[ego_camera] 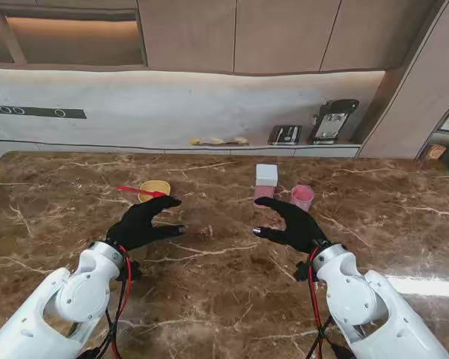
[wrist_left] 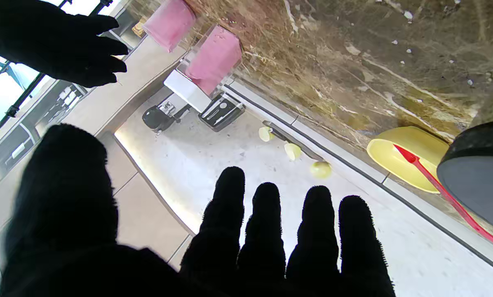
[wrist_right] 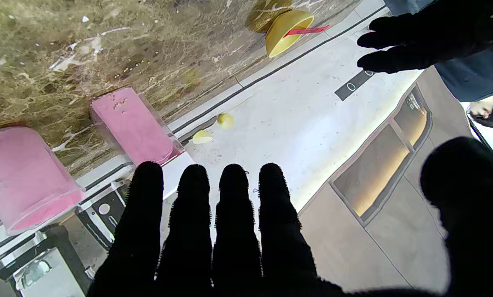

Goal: Measure grain into the airtight container

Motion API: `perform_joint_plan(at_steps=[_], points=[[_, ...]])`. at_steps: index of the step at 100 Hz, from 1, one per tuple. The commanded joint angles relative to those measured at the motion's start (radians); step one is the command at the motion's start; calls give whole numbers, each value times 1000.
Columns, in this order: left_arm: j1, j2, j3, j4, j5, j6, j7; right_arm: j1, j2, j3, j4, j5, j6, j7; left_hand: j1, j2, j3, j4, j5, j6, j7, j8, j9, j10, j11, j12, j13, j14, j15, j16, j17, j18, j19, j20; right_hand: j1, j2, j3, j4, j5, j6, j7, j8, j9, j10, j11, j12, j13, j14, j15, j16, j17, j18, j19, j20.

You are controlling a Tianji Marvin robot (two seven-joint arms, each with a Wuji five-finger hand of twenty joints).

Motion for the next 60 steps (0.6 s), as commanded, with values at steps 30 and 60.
perform_joint_plan(at_steps=[30,60], points=[[9,4,-6,-3,20,-3,-11,-3,0,-12,8,4,6,12,-13,26,-13,21,25,-1,-5,-2,-31,-5,-5,-16,5,-47,-23,-9,-8,-24,21,13,17,17,-22,36,-15,-21,10,-10,0,-10,3,7,19,-3,8,18,-13,-3,20,16],[-2,6,-20,-3,26,-22,-17,-6,-1,-9,7,-5,3,4,-12,27,-13,20,23,-4,-6,-3,-31,-4,-5,-16,4,-47,-24,-9,-8,-29,22,14,17,19,-19,36,-13,-20,12,-11,1,-10,3,8,22,-4,7,20,-10,-3,18,22]])
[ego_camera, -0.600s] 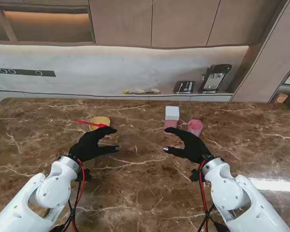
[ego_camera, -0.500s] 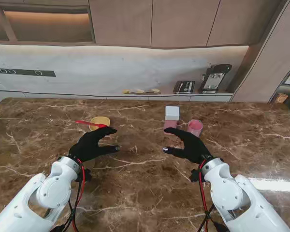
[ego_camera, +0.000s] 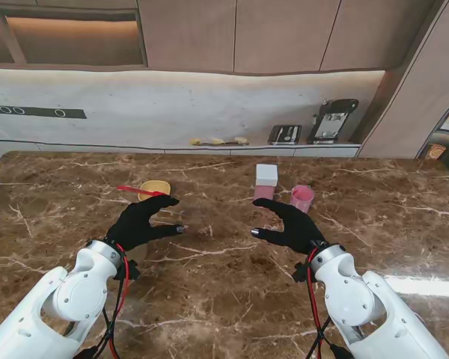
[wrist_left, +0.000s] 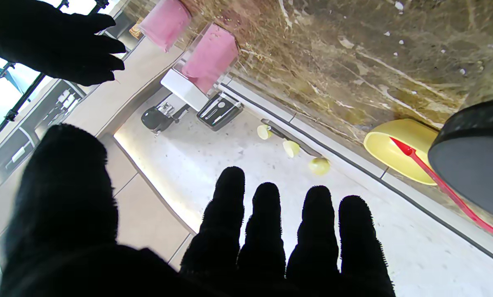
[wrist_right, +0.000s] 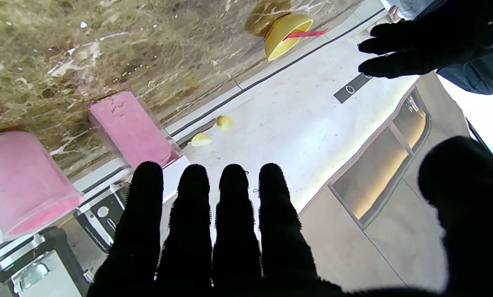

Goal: Measure grain into the airtight container

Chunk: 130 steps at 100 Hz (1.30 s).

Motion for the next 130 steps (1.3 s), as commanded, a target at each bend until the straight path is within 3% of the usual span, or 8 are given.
perform_joint_plan(at_steps=[1,24,41,56,62,81,93,130], points=[[-5,5,-3,0,9,-11,-7,-8,-1,2,5,-1,1,9,-12,27,-13,20,23,-3,-6,-3,-32,-4,-6,-16,3,-47,-24,-9,-8,-29,22,13,8,15,-15,30,-13,-19,12,-8,0,-9,2,8,23,-5,5,20,-10,-4,18,22],[-13,20,-56,-38,53,-24,-72,-24,-4,11,2,-3,-4,-6,-3,17,-12,19,19,-7,-8,-3,-33,-5,-7,-17,-1,-50,-27,-10,-13,-26,15,10,8,18,-13,29,-11,-19,13,-9,2,-8,3,9,24,-2,6,21,-9,-2,18,26],[-21,50,-149,-103,127,-14,-228,-31,-5,25,9,0,-14,-14,23,-6,-3,20,-15,-19,-21,-7,-60,-19,-14,-20,-29,-55,-39,-15,-26,-3,-5,0,11,19,-12,29,-10,-20,14,-10,3,-9,3,9,26,-3,6,22,-8,1,18,29],[-36,85,-230,-148,218,-9,-424,-30,-9,27,22,8,-19,-26,85,-97,31,21,-91,-21,-44,-11,-121,-34,-25,-26,-61,-14,-45,-14,-7,185,-17,-6,12,21,-10,29,-10,-18,15,-11,5,-8,3,10,28,0,7,23,-6,5,20,32],[-51,98,-248,-148,246,-11,-501,-27,-9,25,28,13,-18,-27,92,-179,123,-25,-133,-28,-59,-22,-159,-32,-19,-21,-83,11,-39,4,3,279,-3,3,14,22,-10,29,-12,-17,14,-11,4,-7,3,10,30,1,9,24,-7,12,22,34],[-100,136,-261,-138,295,-22,-740,-18,-15,16,39,26,-15,-44,70,-288,297,-71,-270,-70,-111,-27,-238,-21,-126,-14,-170,48,-29,23,24,346,33,21,18,21,-12,28,-10,-19,15,-12,6,-8,5,12,32,4,13,29,-10,26,31,45],[-118,144,-240,-116,302,-2,-794,-13,-16,9,41,27,-12,-49,64,-301,322,-77,-266,-70,-90,8,-263,-21,-170,33,-232,38,-23,41,29,385,88,51,21,25,-13,28,-12,-17,15,-12,10,-8,8,15,32,8,15,33,-12,32,35,51],[-173,148,-126,-13,312,23,-804,-18,-16,6,28,27,4,-49,33,-287,278,-95,-255,-58,-83,23,-270,-23,-181,99,-210,27,-12,74,39,377,128,75,27,34,-22,29,-8,-18,18,-12,14,-7,12,23,32,9,17,42,-16,41,39,67]])
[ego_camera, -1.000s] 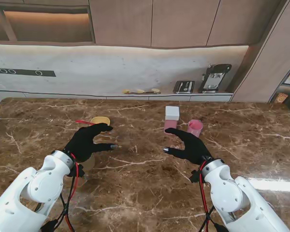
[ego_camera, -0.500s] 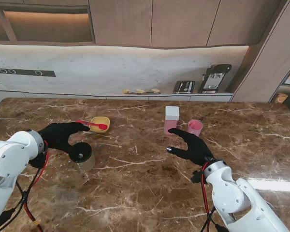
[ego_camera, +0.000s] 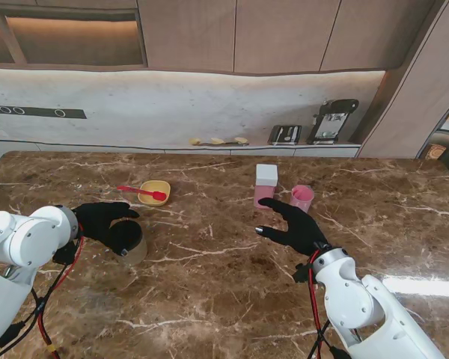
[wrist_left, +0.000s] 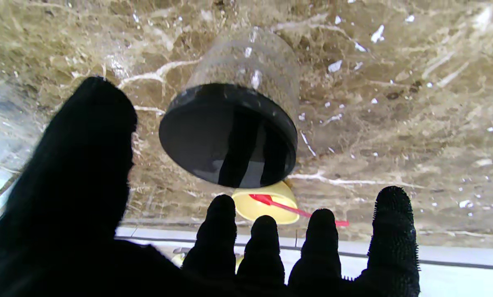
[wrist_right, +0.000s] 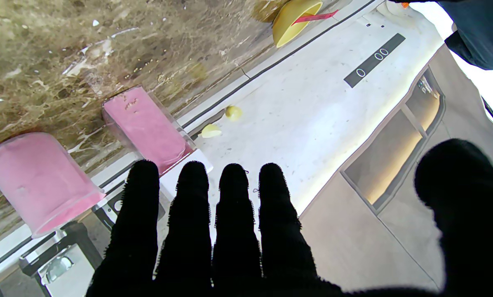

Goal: Measure grain into the airtight container

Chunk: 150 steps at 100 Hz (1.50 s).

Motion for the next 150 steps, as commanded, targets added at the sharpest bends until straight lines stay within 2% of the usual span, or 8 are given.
perform_joint_plan(at_steps=[1,18,27,47,67,81,93,150], points=[[-4,-1,14,18,3,-4,-9,-13,-4,5,-5,0,6,8,-20,-20,-33,-29,-29,0,3,10,-30,-8,-18,26,-12,1,-1,22,10,40,49,29,28,12,-21,29,-8,-18,8,-10,12,-6,7,11,13,-1,5,20,-15,3,24,21],[-23,1,42,39,20,-23,-14,-20,-3,12,-18,-7,9,5,7,-29,-29,-20,-29,11,30,28,-24,-4,-6,45,20,3,31,65,48,14,98,55,30,10,-22,29,-7,-19,10,-10,13,-7,7,13,13,-1,4,22,-15,4,24,26],[-28,2,52,46,31,-32,-22,-25,-3,14,-27,-7,14,8,-4,-67,108,-30,-37,20,86,75,-22,3,6,79,37,6,65,130,84,-15,157,98,32,9,-22,29,-6,-19,11,-10,13,-7,6,13,12,-1,4,23,-15,5,23,28],[-17,-2,58,54,63,-44,3,-30,-2,13,-37,-4,16,13,46,-115,390,-47,-93,21,189,194,-14,19,71,211,62,33,268,340,242,-153,341,183,33,10,-23,29,-7,-20,12,-10,11,-5,5,14,13,1,3,24,-14,5,22,33],[-3,-7,60,66,68,-42,49,-34,-2,12,-47,-3,19,16,98,-126,490,-56,-98,14,315,362,22,15,237,357,142,50,465,493,365,-264,416,183,34,12,-24,30,-6,-20,12,-10,14,-6,6,15,12,-2,3,24,-14,6,21,36],[8,-17,70,85,61,-42,135,-35,-2,11,-51,-3,25,19,120,-131,533,-59,-91,22,579,447,99,15,455,378,274,69,544,553,477,-260,510,168,36,16,-25,30,-4,-22,14,-10,15,-8,6,16,12,-1,3,25,-19,7,17,38],[11,-25,89,97,41,-37,196,-37,-1,9,-57,-4,34,23,157,-124,597,-49,66,-1,713,476,245,20,544,396,411,74,604,583,578,-283,550,149,38,18,-27,30,-4,-21,13,-10,15,-8,6,16,12,-1,3,25,-20,8,16,39],[-39,-50,267,88,-72,2,343,-36,-2,2,-63,-3,50,19,202,-73,647,-39,152,-11,761,485,335,33,569,407,500,96,624,603,663,-314,562,110,49,18,-32,31,-3,-20,15,-11,16,-6,6,17,14,1,4,26,-13,7,17,47]])
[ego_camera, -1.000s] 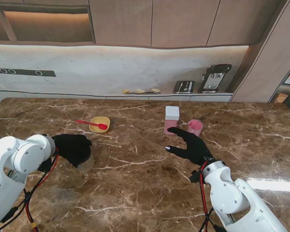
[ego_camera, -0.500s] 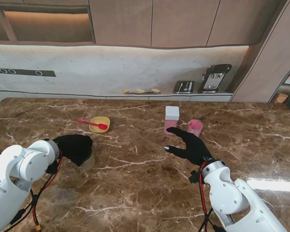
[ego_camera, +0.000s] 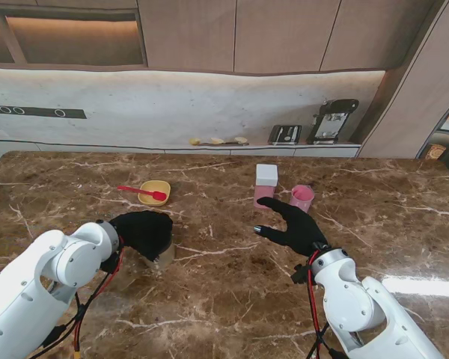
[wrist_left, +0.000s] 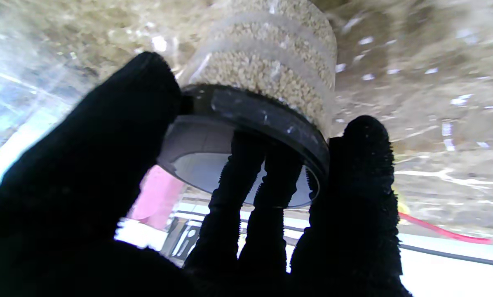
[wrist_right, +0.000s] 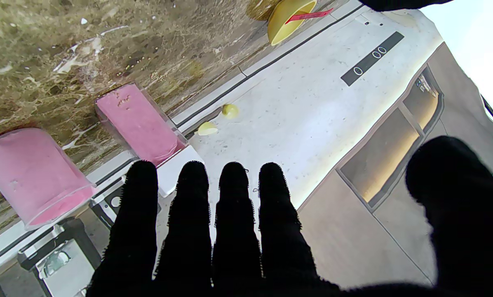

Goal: Measure grain into the airtight container

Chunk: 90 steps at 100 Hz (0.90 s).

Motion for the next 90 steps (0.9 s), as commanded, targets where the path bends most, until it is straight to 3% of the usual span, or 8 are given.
perform_joint_plan(at_steps=[1,57,90], points=[[-3,-23,30,1,-16,6,10,-6,-2,-3,0,6,7,12,153,162,182,27,144,-52,222,65,78,-11,86,31,57,-55,87,24,19,-51,56,-15,6,8,-21,28,-3,-19,12,-11,6,-6,1,14,13,0,3,24,-5,-5,16,21],[-94,-45,273,-29,-99,61,99,-11,-6,3,1,10,7,-1,115,161,168,22,126,-44,193,48,64,-12,70,23,40,-55,79,28,-6,-48,77,-7,8,6,-22,29,-3,-19,13,-12,7,-6,2,14,14,1,4,24,-5,-4,16,24],[-140,-44,373,-20,-103,52,94,-12,-7,7,7,15,0,-6,71,158,140,21,97,-34,169,36,30,-18,44,5,0,-62,48,14,-59,-38,60,-9,8,6,-23,28,-3,-19,13,-12,5,-7,1,14,15,1,4,24,-5,-4,16,25]])
